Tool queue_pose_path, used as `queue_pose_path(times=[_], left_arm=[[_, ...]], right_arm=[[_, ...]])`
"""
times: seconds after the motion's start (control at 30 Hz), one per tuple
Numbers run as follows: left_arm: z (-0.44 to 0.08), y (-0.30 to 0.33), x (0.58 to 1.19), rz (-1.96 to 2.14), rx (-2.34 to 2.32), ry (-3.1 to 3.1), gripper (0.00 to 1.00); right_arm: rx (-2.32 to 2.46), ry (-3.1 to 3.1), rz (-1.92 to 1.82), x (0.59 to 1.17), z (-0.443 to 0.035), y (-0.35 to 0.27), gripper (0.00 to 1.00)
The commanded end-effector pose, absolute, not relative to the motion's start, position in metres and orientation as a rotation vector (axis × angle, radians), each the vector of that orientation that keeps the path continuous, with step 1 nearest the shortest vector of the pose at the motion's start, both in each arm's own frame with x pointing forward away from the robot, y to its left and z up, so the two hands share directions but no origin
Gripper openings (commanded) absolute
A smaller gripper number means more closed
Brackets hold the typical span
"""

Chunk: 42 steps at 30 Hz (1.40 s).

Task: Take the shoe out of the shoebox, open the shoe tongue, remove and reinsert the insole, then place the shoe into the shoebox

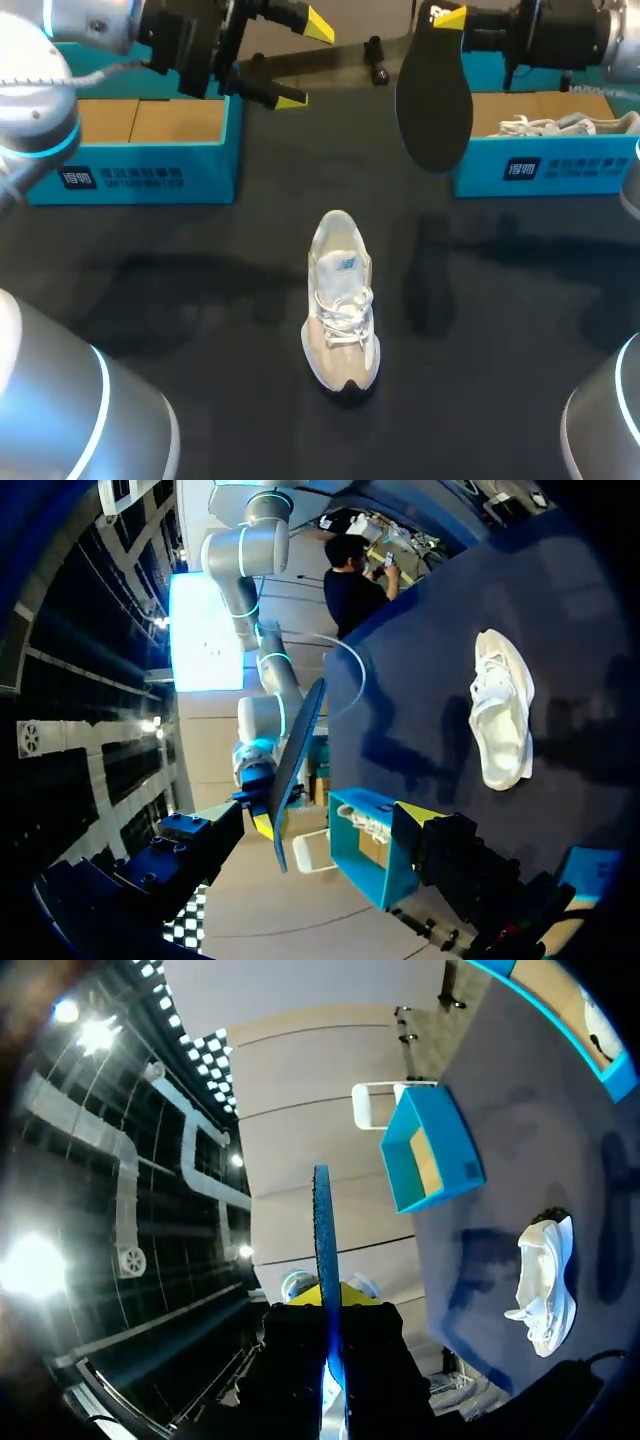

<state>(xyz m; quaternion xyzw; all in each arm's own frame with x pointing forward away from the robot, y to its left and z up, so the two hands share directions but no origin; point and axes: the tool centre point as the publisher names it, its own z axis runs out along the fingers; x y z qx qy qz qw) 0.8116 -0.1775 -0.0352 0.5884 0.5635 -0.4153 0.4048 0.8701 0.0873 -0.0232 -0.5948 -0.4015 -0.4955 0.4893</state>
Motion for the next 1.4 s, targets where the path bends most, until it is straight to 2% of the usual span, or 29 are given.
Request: queue_pose_path(times=[0.03, 0.7, 1.4], left_arm=[[-0.047, -0.184, 0.808, -1.109, 1.355, 1.303, 1.00], [-0.052, -0.215, 0.821, -1.099, 1.224, 1.156, 1.00], [-0.053, -0.245, 0.834, -1.113, 1.177, 1.137, 1.00]], right_arm=[[-1.439, -0.991, -1.160, 0.888, -0.022, 0.096, 0.00], [-1.418, -0.998, -1.045, 0.905, -0.031, 0.128, 0.00], [-1.468, -0.952, -0.894, 0.896, -0.051, 0.153, 0.00]])
